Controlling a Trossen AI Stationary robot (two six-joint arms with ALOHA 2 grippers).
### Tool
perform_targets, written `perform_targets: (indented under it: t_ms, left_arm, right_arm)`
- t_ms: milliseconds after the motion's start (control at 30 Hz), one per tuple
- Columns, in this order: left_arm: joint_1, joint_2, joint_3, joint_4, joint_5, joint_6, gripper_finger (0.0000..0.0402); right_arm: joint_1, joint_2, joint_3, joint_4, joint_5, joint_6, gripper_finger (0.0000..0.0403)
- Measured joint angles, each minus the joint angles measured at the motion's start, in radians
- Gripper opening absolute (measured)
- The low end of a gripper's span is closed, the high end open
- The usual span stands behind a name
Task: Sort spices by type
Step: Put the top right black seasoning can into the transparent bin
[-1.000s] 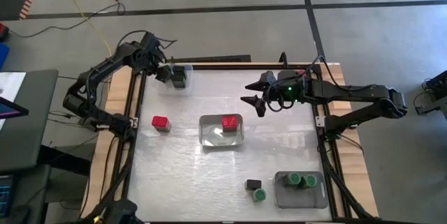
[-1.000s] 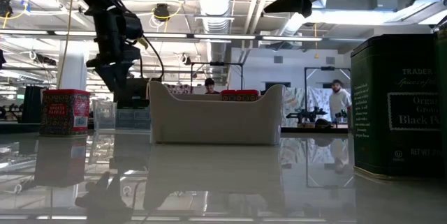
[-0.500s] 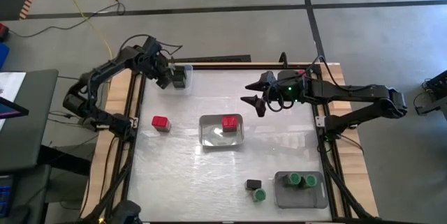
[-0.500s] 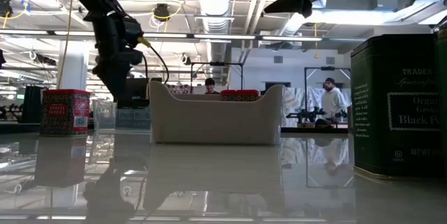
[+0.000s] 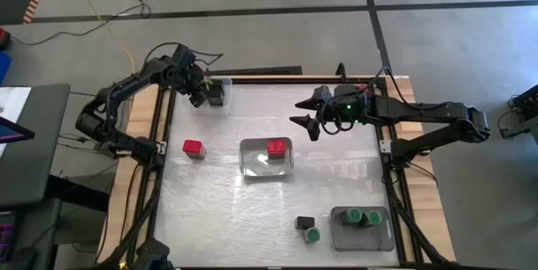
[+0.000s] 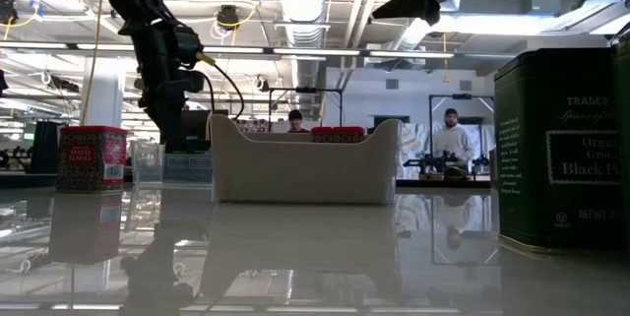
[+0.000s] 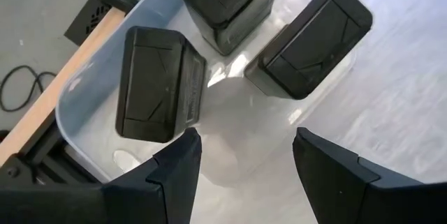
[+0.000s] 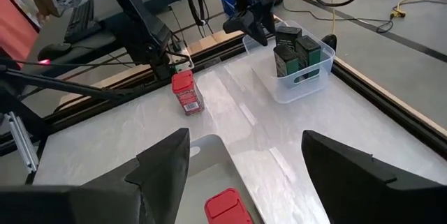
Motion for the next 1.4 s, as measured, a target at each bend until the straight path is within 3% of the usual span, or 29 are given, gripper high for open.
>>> perform_targets:
  t_ms: [967,1400]
  left_arm:
    - [0.003,0.079,0.000,0.055,-0.168,0.006,0.0217]
    - [0.003,0.069,0.000,0.038,-0.166,-0.038,0.0217]
  right_arm:
    - [0.000,0.000,0.000,-0.008,0.000,0.040,0.0303]
    - [0.000,0.000,0.000,-0.027,0.000,0.039,0.0303]
